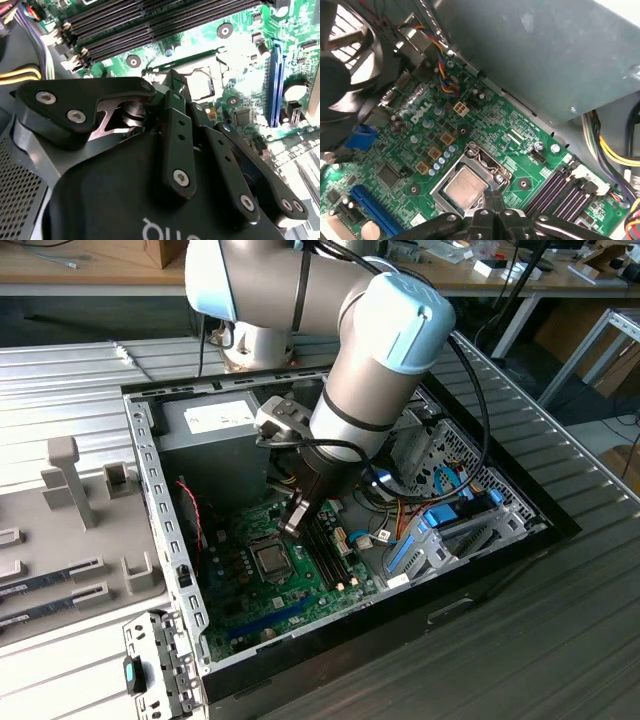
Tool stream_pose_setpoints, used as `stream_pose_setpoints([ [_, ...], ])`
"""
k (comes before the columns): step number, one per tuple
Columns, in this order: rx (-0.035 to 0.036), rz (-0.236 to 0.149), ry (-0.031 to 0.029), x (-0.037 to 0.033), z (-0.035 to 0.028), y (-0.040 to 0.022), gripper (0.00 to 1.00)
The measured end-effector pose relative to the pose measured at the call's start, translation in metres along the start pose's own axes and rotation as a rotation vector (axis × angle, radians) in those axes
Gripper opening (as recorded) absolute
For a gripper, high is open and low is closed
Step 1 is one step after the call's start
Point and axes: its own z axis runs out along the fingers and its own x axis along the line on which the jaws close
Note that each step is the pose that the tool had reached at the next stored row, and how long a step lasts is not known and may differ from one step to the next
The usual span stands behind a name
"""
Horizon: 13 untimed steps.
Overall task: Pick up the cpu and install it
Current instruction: 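Install the first cpu locking lever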
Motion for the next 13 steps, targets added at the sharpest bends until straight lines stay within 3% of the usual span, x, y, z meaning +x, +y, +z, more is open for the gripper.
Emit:
stream_pose_setpoints([
  [5,0.0009,0.000,0.0008,-0.0009,0.0088,-0.0020,0.11],
  [13,0.0021,0.000,0.0014,0.0040,0.0170,-0.0124,0.11],
])
